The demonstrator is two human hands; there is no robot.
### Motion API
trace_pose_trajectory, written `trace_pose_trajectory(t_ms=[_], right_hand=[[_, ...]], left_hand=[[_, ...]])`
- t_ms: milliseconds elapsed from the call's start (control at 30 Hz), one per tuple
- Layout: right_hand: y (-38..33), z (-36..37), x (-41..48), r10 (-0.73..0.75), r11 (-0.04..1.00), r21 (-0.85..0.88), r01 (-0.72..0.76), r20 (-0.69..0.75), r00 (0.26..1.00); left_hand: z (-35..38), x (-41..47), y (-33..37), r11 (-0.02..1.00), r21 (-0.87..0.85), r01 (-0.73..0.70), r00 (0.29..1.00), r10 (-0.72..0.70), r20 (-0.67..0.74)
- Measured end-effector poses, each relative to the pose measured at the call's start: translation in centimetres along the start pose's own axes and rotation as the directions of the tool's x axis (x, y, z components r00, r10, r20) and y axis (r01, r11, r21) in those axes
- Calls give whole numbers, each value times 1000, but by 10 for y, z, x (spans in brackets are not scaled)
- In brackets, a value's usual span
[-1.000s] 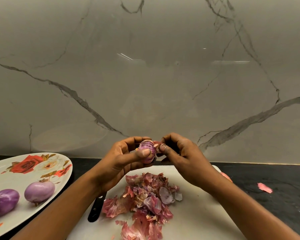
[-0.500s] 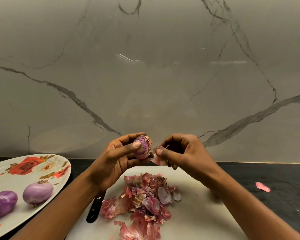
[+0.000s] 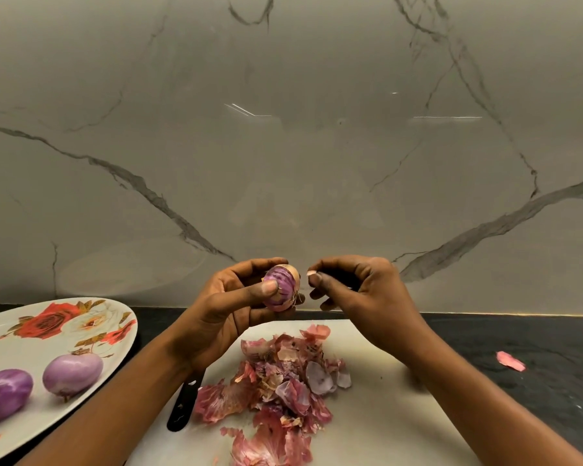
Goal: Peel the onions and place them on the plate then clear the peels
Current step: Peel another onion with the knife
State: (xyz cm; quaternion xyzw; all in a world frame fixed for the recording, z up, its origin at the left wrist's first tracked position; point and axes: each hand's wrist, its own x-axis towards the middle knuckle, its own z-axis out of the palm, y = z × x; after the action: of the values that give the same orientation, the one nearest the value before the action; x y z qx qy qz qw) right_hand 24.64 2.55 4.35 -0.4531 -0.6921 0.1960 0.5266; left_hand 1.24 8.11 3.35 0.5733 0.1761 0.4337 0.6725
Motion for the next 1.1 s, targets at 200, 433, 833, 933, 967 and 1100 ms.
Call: trace_pose_trajectory(t_ms=[200, 433, 833, 933, 967, 1100], right_hand=[[3, -3, 0, 46, 998, -50, -45, 30, 998], [1, -2, 1, 71, 997, 23, -72, 37, 997], [-2, 7, 1, 291, 937, 145, -317, 173, 941], [-2, 7, 0, 311, 932, 133, -337, 181, 933], [-2, 7, 0, 313, 933, 124, -337, 181, 932], [-2, 9, -1, 267, 957, 67, -283, 180, 947]], left_hand=[[-4, 2, 0, 998, -63, -26, 1000, 26, 4], [-2, 0, -2, 976, 216, -33, 997, 47, -57], [4, -5, -3, 908, 417, -47, 999, 49, 7], [5, -6, -3, 889, 454, -62, 998, 59, 20], [6, -7, -3, 883, 465, -65, 998, 61, 23], [8, -8, -2, 858, 510, -66, 998, 61, 26]])
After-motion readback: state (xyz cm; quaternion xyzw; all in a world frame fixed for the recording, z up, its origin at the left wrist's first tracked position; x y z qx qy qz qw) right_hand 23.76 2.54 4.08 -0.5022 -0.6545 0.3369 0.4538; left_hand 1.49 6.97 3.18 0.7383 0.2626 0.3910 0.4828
